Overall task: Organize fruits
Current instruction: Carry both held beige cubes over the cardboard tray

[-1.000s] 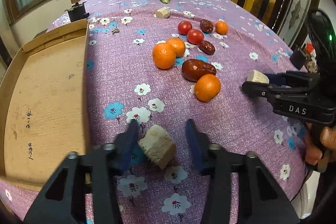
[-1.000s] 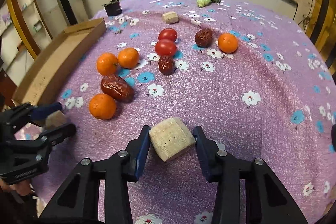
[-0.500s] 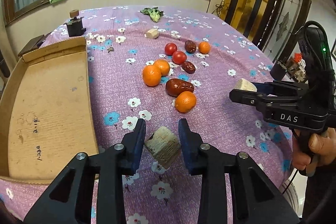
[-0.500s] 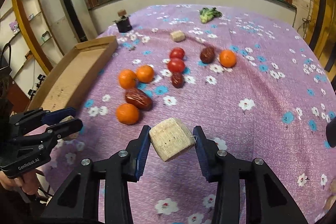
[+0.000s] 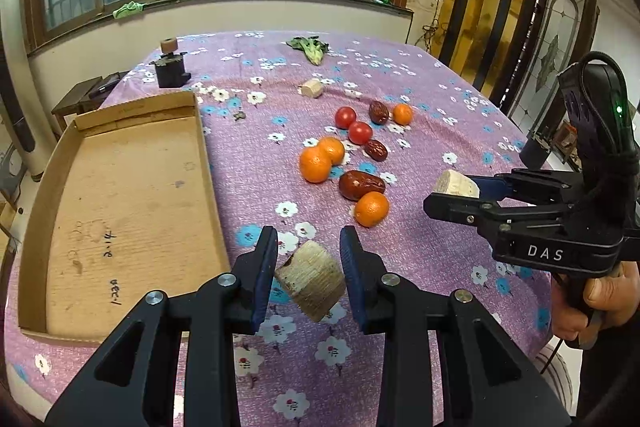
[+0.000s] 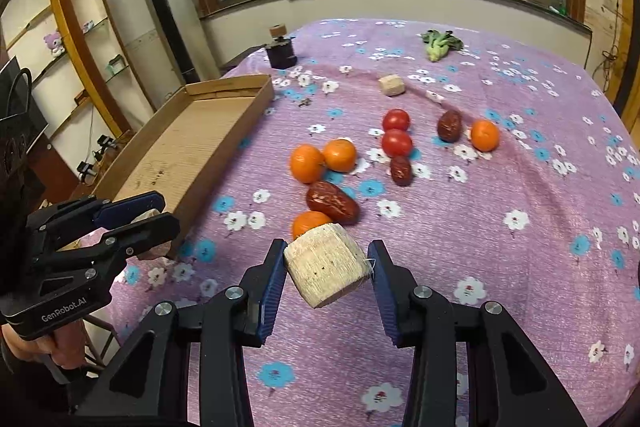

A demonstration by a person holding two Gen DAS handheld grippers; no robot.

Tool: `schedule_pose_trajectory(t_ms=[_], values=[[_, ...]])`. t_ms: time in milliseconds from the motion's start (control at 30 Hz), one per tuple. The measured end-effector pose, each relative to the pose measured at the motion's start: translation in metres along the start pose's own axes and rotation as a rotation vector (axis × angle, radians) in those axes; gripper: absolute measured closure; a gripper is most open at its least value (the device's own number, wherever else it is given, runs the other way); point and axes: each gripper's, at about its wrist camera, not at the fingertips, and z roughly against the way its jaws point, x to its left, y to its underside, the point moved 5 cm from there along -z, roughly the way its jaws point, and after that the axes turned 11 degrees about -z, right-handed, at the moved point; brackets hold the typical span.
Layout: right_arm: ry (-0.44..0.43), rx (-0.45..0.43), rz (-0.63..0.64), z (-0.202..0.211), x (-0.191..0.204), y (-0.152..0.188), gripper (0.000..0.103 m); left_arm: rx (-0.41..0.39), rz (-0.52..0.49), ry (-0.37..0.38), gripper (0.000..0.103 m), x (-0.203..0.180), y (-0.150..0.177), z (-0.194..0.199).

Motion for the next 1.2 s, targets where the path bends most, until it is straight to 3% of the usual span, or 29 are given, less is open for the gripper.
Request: schedule_pose_trajectory(t_ms=[700, 1200], values=[[-0.068, 0.025, 0.074, -0.013, 0.051, -0.008, 0.061, -0.006, 0.09, -0.096, 0.073, 0.058, 0.013, 0.016], [-0.156, 0.055, 0.175, -0.032, 0.119, -0.011, 0.061, 0.002, 0.156, -0.169, 0.073, 0.107, 0.029, 0.026]])
